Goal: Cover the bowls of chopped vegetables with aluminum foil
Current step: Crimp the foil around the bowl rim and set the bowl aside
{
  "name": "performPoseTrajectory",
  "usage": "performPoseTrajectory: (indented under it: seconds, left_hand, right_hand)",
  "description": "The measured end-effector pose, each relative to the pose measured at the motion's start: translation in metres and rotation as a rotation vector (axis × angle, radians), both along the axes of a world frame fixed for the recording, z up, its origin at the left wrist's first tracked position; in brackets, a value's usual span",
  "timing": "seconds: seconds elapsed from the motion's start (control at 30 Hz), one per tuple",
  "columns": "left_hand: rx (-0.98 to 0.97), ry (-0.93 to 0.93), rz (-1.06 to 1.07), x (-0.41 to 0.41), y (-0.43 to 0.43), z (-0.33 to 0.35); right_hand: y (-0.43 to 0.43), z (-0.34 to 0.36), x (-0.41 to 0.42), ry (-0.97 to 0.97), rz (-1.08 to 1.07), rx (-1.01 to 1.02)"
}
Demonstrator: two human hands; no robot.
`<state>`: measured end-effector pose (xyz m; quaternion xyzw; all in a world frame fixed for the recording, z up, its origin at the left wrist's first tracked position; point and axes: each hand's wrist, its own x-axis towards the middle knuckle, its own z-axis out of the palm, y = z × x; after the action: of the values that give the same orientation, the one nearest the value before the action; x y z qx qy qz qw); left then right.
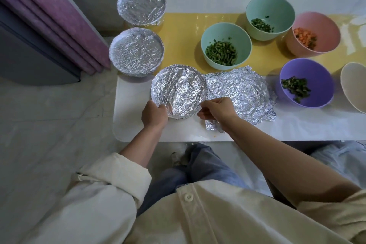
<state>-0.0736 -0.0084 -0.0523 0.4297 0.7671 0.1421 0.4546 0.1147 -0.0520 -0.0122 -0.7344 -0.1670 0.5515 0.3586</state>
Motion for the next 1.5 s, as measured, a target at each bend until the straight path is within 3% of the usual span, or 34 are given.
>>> performPoseTrajectory:
  seconds: [0.13, 0.2, 0.37, 0.53, 0.7, 0.87, 1.0, 1.23, 1.5]
  left_hand:
    - [-0.019, 0.002, -0.035, 0.0, 0.005, 0.014]
    - [-0.029, 0.012, -0.053, 0.003, 0.006, 0.032]
    - [0.011, -0.016, 0.002, 0.01, 0.009, 0.042]
    - [0.153, 0.028, 0.052, 0.016, 0.012, 0.039]
    - [0.14, 0.046, 0.077, 0.019, 0.013, 0.038]
    - [0.097, 0.015, 0.045, 0.014, 0.021, 0.036]
    - [0.152, 0.0, 0.026, 0.016, 0.022, 0.033]
    - [0.206, 0.077, 0.067, 0.023, 0.021, 0.031]
    - [0.179, -0.014, 0.055, 0.02, 0.03, 0.03]
  right_hand:
    - [0.009, 0.012, 0.017, 0.078, 0.178, -0.161]
    - [0.015, 0.011, 0.031, -0.006, 0.258, -0.182]
    - [0.028, 0.002, 0.03, -0.259, 0.081, 0.143]
    - [0.034, -0.008, 0.023, -0.405, 0.117, 0.205]
    - [0.034, -0.012, 0.027, -0.39, 0.144, 0.204]
    - [0.049, -0.005, 0.047, -0.197, 0.263, 0.171]
    - [0.06, -0.01, 0.039, -0.233, 0.232, 0.258]
    - [0.056, -0.016, 0.027, -0.532, 0.31, 0.355]
    - [0.08, -0.006, 0.04, -0.408, 0.468, 0.31]
